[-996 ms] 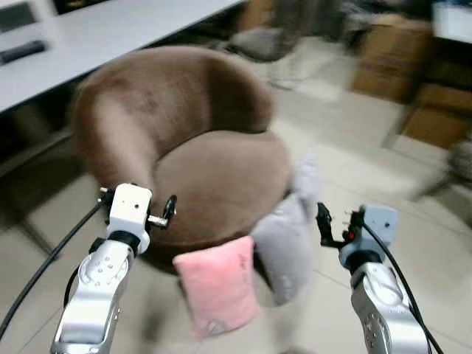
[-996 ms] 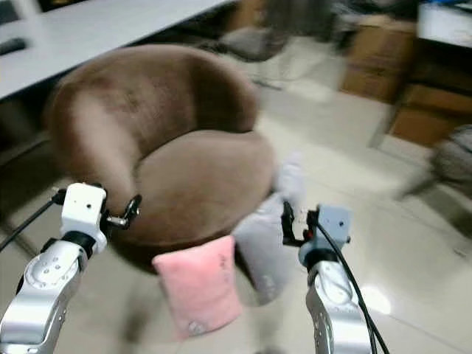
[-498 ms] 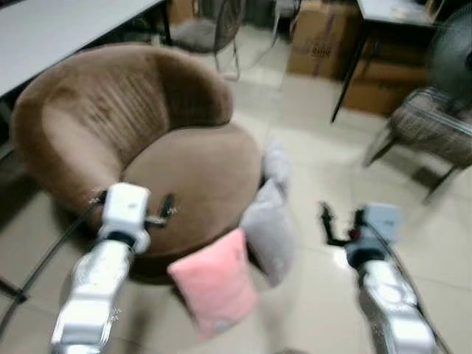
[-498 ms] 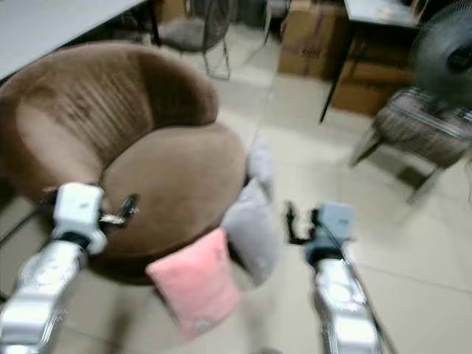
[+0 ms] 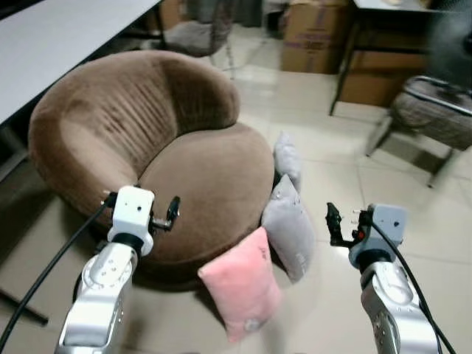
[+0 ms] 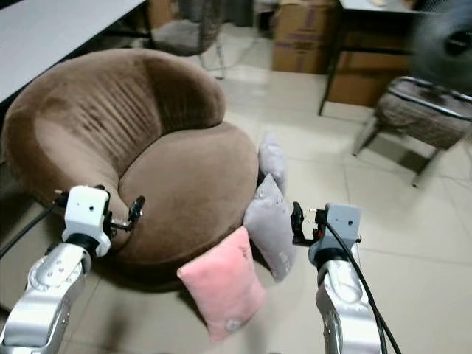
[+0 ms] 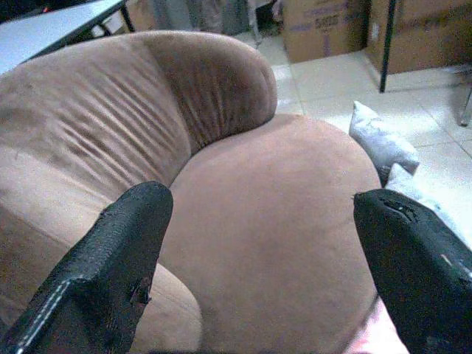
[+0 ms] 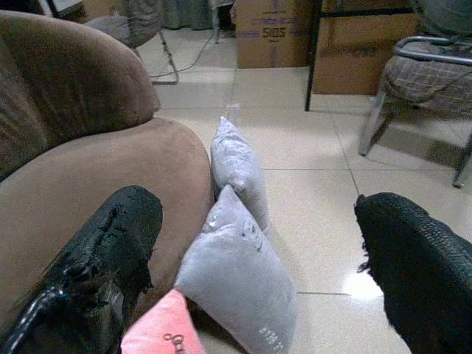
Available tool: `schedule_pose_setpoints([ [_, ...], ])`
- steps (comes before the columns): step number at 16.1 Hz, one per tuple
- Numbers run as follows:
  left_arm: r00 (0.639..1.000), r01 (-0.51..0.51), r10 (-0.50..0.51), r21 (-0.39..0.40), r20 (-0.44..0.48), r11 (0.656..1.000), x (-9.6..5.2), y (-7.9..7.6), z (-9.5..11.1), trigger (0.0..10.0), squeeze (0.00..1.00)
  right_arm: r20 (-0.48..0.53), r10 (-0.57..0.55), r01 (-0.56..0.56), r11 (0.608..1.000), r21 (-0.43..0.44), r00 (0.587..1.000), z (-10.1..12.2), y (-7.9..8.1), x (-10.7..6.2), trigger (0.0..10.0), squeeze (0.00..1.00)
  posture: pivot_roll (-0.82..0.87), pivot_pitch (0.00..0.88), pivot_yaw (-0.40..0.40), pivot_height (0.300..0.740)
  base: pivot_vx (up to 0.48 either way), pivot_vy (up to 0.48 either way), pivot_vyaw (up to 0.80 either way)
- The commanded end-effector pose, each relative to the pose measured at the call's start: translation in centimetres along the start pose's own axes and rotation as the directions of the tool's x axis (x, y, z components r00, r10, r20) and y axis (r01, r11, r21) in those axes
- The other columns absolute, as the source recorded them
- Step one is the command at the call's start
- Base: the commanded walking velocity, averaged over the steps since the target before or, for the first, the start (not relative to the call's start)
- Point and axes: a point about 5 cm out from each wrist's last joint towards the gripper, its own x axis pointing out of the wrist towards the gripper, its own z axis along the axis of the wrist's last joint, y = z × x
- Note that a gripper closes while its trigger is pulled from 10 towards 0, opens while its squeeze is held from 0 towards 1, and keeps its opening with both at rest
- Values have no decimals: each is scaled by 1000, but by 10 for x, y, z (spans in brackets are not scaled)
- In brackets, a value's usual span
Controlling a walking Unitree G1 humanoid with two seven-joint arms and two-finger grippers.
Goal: Move the pillow to the sofa from floor
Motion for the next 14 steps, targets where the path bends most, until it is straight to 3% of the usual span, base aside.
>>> schedule_pose_setpoints([
  [1,1000,-14,14,10,-2,1000,0,3,0,10000,0,1,16,-16,1000,9,1000,1,5,-1,10000,0,34,0,25,740,0,368,-800],
  [3,1000,-13,13,10,0,1000,2,3,0,10000,0,-3,13,-13,1000,13,1000,0,6,-1,10000,0,31,0,23,740,0,369,-800],
  [7,1000,-7,7,9,2,1000,3,2,0,10000,0,-6,4,-4,1000,21,1000,-2,5,-3,10000,0,25,0,31,740,0,368,0],
  [9,999,25,-23,-38,48,999,5,-3,7,10000,0,-6,1,-1,1000,22,1000,-3,5,-3,10000,0,22,0,33,740,0,0,-800],
  [12,999,4,-4,-4,51,1000,6,-5,6,10000,0,-2,-1,1,1000,18,1000,-2,6,-3,10000,0,20,0,35,740,0,-411,-800],
  [14,998,4,-2,-26,63,1000,4,-6,7,10000,0,2,2,-2,1000,17,1000,-1,6,-2,10000,0,22,0,30,740,0,0,0],
])
